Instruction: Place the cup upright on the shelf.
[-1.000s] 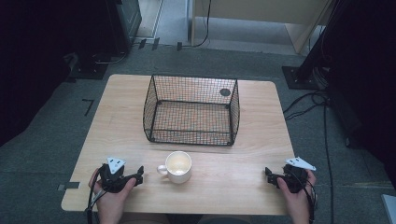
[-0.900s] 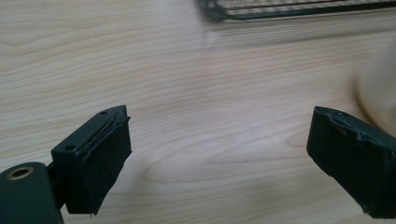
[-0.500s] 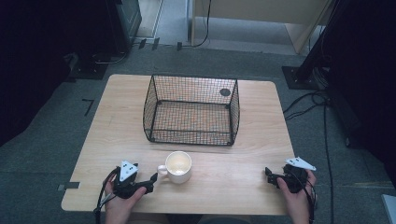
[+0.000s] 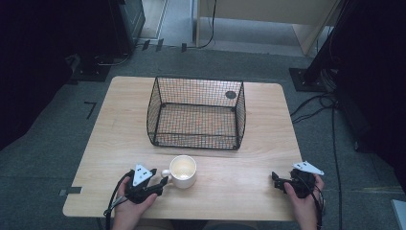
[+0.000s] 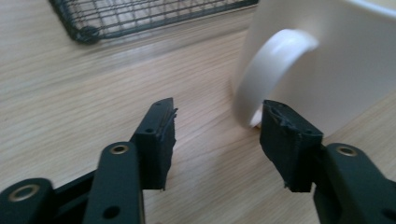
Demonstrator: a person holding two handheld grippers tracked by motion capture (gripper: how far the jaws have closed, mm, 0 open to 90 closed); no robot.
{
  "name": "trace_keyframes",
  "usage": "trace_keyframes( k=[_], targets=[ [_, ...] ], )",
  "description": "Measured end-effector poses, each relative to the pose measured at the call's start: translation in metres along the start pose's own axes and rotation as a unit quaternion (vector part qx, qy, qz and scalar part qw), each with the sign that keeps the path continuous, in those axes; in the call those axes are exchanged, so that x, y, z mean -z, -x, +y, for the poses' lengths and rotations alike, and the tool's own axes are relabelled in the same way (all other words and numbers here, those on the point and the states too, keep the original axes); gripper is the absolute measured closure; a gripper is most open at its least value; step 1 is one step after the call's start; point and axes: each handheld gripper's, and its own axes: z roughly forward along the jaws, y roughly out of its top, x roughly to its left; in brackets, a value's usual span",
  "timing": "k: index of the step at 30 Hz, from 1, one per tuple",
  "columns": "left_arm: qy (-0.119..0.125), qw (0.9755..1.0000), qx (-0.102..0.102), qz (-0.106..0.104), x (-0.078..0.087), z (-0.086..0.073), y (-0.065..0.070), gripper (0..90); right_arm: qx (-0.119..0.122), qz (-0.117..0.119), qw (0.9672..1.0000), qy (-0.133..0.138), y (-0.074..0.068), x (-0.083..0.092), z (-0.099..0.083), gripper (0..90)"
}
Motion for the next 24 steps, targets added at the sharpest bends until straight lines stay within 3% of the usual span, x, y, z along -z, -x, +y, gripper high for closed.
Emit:
trace_keyframes(
  k=[6, 13, 18, 20, 24],
  targets=[
    [0.009, 0.9985, -0.046, -0.029, 0.001, 0.001, 0.008, 53.1, 0.000, 0.000, 1.0000, 0.000, 0.000, 0.000, 0.000, 0.0],
    [0.012, 0.9973, -0.057, -0.044, 0.003, 0.000, 0.013, 54.7, 0.000, 0.000, 1.0000, 0.000, 0.000, 0.000, 0.000, 0.0],
    [0.010, 0.9958, -0.059, -0.069, 0.002, 0.000, 0.020, 59.7, 0.000, 0.000, 1.0000, 0.000, 0.000, 0.000, 0.000, 0.0],
    [0.009, 0.9927, -0.067, -0.100, 0.001, 0.000, 0.025, 61.4, 0.000, 0.000, 1.0000, 0.000, 0.000, 0.000, 0.000, 0.0],
    [0.017, 0.9914, -0.077, -0.105, 0.001, 0.002, 0.032, 61.2, 0.000, 0.000, 1.0000, 0.000, 0.000, 0.000, 0.000, 0.0]
  ],
)
